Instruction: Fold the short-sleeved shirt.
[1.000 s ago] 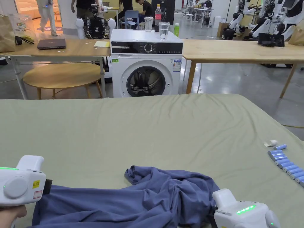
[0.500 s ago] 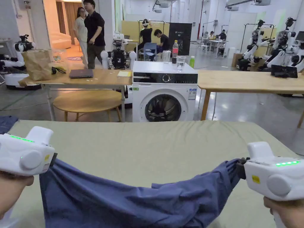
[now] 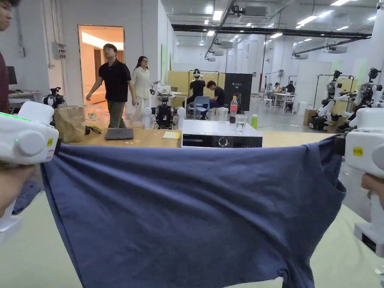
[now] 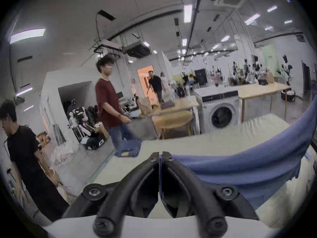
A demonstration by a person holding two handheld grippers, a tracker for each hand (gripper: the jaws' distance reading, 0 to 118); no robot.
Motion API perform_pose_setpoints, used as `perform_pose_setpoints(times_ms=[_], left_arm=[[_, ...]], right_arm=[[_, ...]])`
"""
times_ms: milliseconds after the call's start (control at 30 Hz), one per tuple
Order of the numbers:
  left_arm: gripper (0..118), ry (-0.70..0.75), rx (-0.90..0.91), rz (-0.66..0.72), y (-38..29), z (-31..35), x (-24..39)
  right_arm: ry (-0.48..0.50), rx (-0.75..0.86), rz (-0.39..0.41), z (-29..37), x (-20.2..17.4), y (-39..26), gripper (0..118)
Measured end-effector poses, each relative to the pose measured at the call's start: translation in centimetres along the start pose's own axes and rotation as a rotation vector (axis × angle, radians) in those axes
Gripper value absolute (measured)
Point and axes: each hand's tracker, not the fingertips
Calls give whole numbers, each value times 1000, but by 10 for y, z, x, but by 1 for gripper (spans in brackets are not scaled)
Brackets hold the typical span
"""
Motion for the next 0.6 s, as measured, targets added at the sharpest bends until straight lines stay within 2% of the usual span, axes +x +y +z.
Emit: perform_pose_setpoints(times_ms=[167, 300, 600], left_arm=[[0, 19, 61, 12, 44, -9, 0], [0, 23, 65, 12, 40, -25, 7], [0, -17, -53, 53, -77, -77, 50]], right_arm=[[-8, 48, 4, -14, -9, 40, 0], [-13, 47, 9, -33, -13, 37, 0], [-66, -58, -30, -76, -13, -83, 0]])
